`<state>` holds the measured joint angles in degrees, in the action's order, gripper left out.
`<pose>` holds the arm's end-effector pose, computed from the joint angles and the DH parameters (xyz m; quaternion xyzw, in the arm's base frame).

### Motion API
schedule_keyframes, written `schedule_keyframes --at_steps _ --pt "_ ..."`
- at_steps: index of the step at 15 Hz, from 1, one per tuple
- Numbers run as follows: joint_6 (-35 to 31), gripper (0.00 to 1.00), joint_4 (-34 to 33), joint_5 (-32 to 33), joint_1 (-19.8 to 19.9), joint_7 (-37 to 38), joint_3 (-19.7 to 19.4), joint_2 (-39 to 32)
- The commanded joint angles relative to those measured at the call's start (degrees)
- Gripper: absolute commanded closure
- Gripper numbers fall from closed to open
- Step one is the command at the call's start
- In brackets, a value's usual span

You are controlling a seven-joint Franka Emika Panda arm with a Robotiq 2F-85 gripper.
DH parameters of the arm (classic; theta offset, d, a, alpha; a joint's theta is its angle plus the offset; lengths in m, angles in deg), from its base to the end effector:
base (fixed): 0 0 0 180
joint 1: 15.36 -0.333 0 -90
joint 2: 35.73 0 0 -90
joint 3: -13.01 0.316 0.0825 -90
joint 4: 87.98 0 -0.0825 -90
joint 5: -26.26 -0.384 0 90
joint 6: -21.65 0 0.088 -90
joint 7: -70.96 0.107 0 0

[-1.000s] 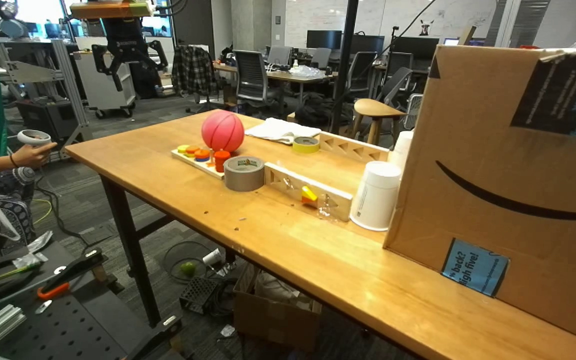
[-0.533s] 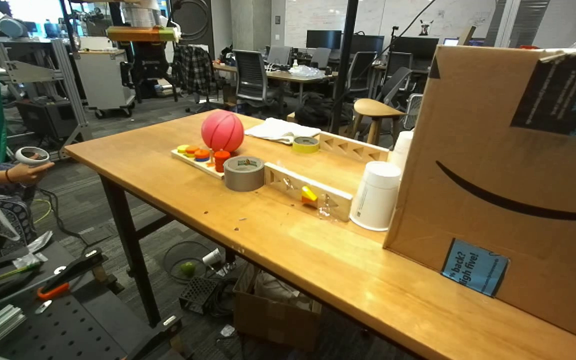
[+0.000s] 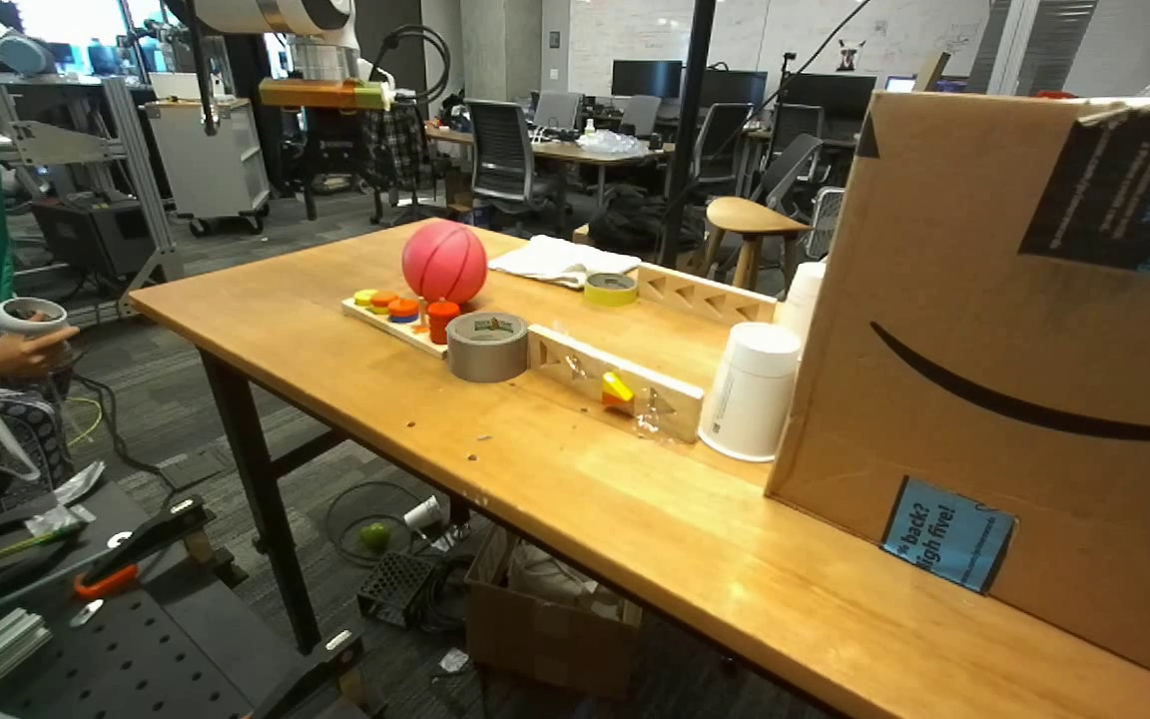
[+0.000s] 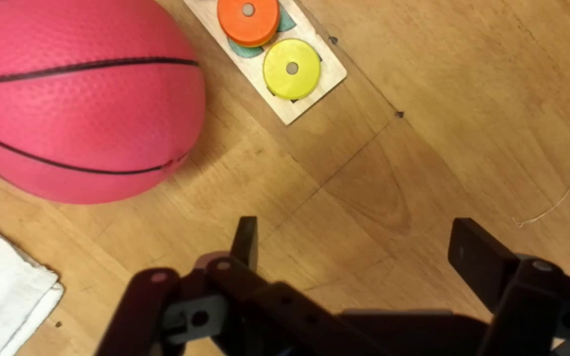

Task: Push the ball towards the box

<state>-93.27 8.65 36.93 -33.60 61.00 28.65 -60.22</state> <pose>0.5582 0.3404 0.3514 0.9133 0.4041 -0.0383 0.0348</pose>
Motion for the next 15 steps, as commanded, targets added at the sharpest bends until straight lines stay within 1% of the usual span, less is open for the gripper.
schedule_keyframes --at_steps 1,8,10,12,15 --pt "0.54 0.00 -1.80 -0.70 0.71 -0.86 -1.23 -0.65" --pt "0.16 0.00 -0.18 -1.19 2.28 -0.46 -2.81 -2.78" --pt "0.06 0.00 -0.63 1.33 2.72 -0.59 -4.48 -2.25" --pt "0.72 0.00 -1.24 7.34 3.40 0.29 -8.07 0.59" --pt "0.30 0.00 -1.83 14.20 5.24 2.07 -12.08 4.23"
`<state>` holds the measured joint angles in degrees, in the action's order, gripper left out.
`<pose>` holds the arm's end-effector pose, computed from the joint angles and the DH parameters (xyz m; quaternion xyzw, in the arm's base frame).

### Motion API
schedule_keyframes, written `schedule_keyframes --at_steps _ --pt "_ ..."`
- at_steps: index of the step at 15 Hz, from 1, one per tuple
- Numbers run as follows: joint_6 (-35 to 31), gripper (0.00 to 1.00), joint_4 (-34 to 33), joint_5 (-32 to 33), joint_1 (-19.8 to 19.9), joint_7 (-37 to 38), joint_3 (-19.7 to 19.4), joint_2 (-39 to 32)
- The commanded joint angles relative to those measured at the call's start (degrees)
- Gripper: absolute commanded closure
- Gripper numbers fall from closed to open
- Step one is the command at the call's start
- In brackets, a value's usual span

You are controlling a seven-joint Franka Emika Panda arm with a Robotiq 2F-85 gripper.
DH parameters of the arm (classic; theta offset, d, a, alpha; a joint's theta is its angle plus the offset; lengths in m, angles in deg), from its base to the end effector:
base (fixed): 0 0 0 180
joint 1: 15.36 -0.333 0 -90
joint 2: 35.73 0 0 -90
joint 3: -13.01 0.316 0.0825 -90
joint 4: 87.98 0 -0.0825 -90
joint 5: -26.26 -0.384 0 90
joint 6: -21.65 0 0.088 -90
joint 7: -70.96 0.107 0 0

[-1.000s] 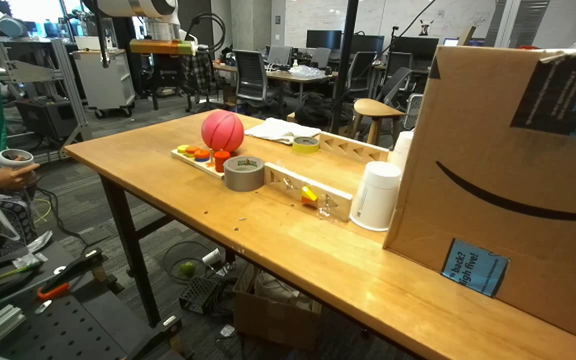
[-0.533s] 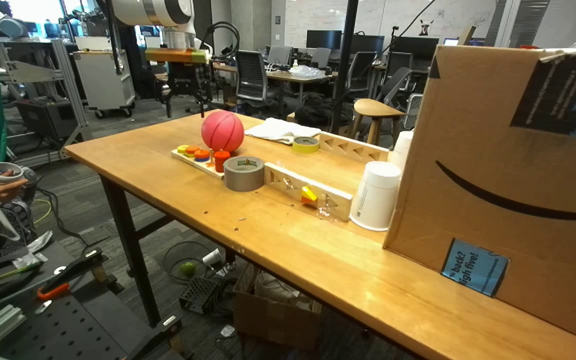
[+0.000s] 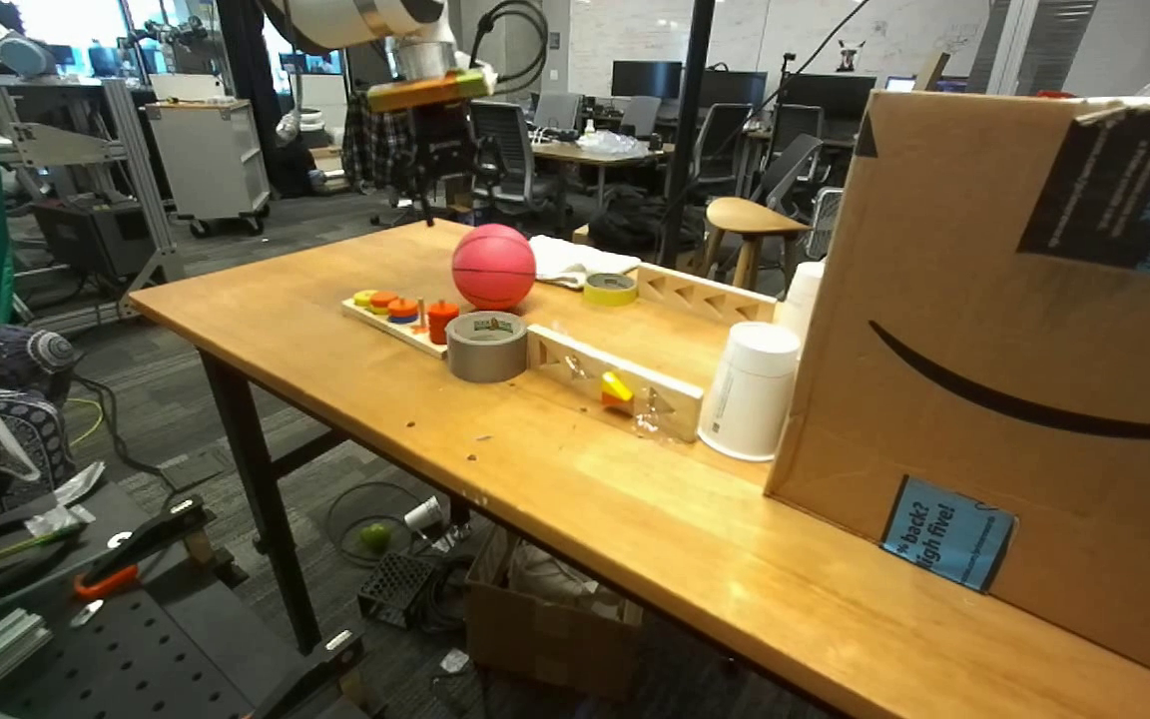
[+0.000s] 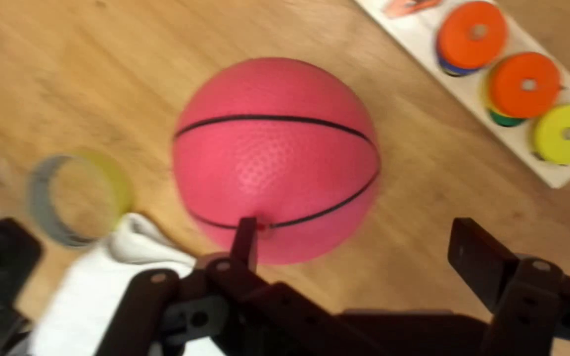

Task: Push the ball towards the box

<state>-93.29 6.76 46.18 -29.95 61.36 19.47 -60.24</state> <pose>0.6286 0.2115 0.3611 0.9332 0.3329 -0.0214 0.1337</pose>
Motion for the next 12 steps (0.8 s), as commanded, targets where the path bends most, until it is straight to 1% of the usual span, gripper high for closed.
schedule_keyframes --at_steps 1,3,4,7,12 --pt "0.15 0.00 -0.05 7.08 2.51 1.96 -4.09 5.67" --pt "-0.73 0.00 0.33 10.51 4.07 2.55 -5.48 8.52" --pt "-1.24 0.00 1.27 10.64 4.54 2.28 -5.16 9.04" --pt "-1.61 0.00 5.65 7.65 4.92 1.65 -3.03 10.80" --pt "-2.91 0.00 14.16 5.20 2.45 4.26 1.68 12.39"
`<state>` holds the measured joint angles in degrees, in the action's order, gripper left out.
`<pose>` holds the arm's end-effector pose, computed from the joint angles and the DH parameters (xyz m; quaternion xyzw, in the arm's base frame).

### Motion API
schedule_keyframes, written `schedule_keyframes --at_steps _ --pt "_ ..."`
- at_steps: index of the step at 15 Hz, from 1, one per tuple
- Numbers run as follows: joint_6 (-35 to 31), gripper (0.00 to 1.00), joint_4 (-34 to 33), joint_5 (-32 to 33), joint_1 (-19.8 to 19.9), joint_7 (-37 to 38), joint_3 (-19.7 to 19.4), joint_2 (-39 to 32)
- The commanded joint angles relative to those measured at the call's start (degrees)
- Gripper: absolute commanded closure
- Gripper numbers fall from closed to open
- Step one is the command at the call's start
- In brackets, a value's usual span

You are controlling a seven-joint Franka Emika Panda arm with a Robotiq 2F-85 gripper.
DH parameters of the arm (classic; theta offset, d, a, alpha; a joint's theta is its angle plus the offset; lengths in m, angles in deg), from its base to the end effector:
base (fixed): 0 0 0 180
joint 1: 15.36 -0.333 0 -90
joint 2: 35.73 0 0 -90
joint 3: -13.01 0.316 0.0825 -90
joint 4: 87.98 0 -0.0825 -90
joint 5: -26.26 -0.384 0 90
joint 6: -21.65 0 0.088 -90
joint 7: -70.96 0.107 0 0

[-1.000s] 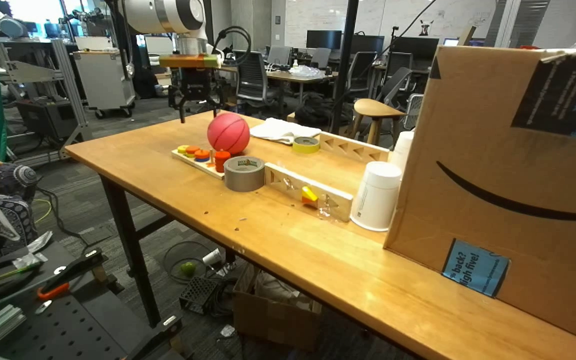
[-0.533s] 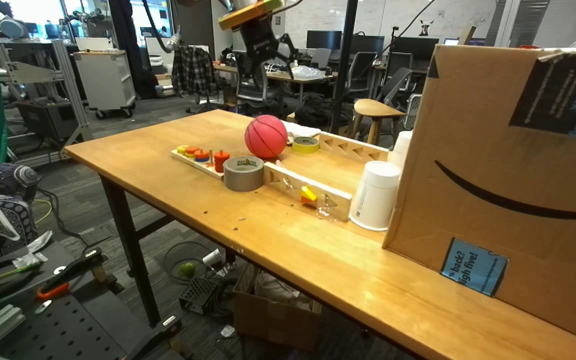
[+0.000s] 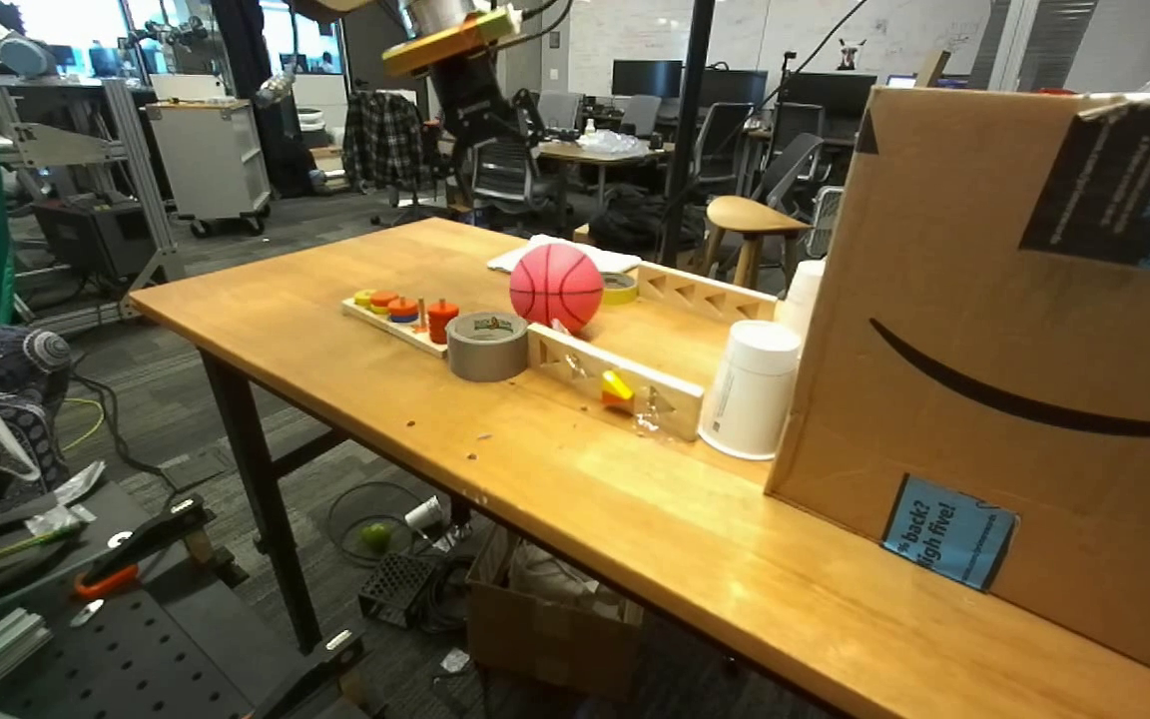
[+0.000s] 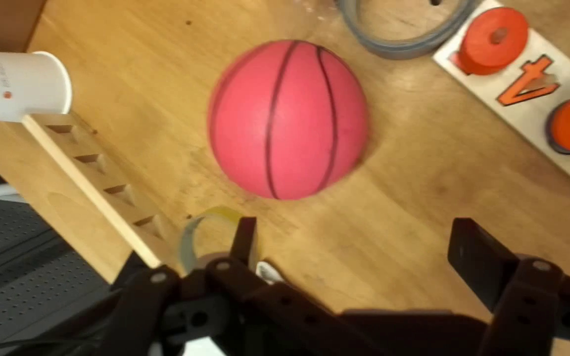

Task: Push the ball towards the box

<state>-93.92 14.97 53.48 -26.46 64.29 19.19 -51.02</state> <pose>0.6070 0.1562 0.4019 0.9318 0.3047 -0.0026 0.1971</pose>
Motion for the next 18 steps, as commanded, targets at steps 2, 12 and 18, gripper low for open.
schedule_keyframes --at_steps 2,12,18 --pt "-2.87 0.00 8.40 -3.16 -1.75 2.08 3.22 3.70" --pt "-3.02 0.00 14.09 -3.40 -1.83 4.25 3.72 4.22" --pt "-3.25 0.00 13.56 -5.91 -1.00 3.26 3.58 2.09"
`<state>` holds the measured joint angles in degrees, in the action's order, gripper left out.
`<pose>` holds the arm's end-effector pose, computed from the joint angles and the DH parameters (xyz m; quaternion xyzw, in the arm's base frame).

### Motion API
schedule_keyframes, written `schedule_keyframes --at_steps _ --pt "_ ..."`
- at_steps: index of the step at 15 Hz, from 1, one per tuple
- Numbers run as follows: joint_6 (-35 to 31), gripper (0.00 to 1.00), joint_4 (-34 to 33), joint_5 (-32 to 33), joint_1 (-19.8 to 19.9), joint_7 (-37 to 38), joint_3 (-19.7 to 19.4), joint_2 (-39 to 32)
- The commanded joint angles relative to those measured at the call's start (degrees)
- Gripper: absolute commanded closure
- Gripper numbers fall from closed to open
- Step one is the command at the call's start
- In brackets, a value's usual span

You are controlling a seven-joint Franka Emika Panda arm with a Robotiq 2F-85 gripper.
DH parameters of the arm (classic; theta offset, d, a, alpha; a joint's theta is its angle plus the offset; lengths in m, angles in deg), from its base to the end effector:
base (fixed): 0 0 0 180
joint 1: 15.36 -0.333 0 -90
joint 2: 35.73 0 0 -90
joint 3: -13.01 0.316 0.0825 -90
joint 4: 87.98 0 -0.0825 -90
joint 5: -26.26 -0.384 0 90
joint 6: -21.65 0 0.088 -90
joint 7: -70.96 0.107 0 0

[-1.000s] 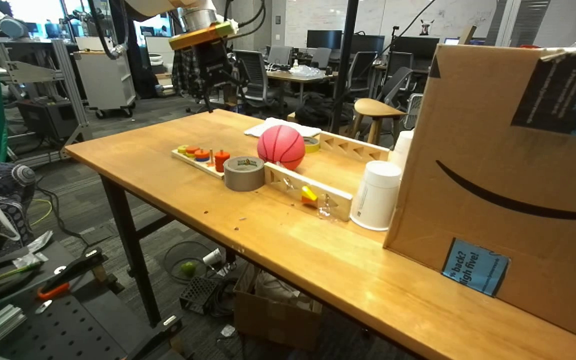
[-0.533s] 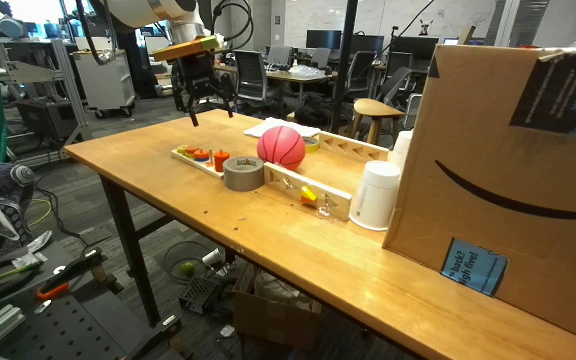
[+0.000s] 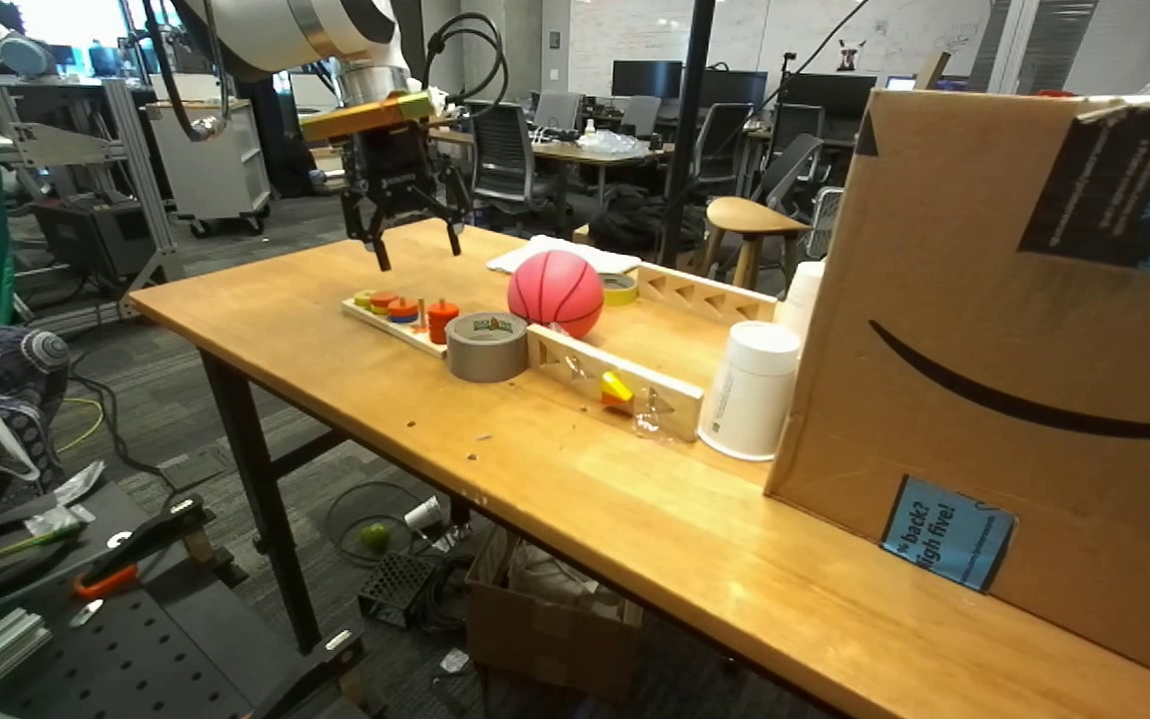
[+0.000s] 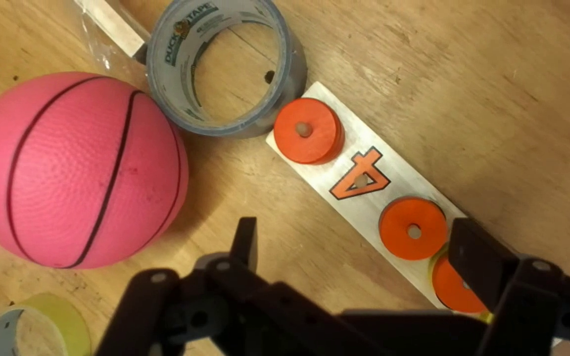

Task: Push the ball towards the box

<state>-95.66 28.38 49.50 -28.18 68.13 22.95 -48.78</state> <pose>0.5322 0.1975 0.3236 0.9289 0.3240 -0.0725 0.1642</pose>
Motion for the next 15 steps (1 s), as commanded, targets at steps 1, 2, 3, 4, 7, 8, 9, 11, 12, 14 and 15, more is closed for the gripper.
schedule_keyframes --at_steps 1,2,3,4,7,8,9,11,12,14,15 --pt "-1.73 0.00 -0.22 -2.69 1.03 -1.06 -0.24 -0.43" --pt "-1.85 0.00 -0.55 -3.19 1.23 -1.12 -0.38 -0.78" --pt "-2.17 0.00 -1.09 -3.53 1.44 -1.13 -0.59 -1.33" --pt "-2.31 0.00 -1.38 -3.71 1.64 -1.21 -0.78 -1.55" --pt "-2.53 0.00 -2.85 -3.38 2.42 -1.41 -1.60 -3.03" --pt "-2.56 0.00 -3.53 -3.47 2.79 -1.64 -2.01 -3.68" --pt "-2.75 0.00 -4.22 -3.53 3.17 -1.82 -2.42 -4.42" --pt "-2.87 0.00 -5.43 -4.04 4.11 -2.45 -3.15 -5.80" --pt "-3.03 0.00 -6.12 -4.13 4.52 -2.59 -3.54 -6.72" --pt "-2.73 0.00 -7.61 -3.66 5.43 -3.18 -4.51 -8.03" --pt "-2.48 0.00 -8.76 -1.91 5.79 -3.15 -5.55 -8.63"
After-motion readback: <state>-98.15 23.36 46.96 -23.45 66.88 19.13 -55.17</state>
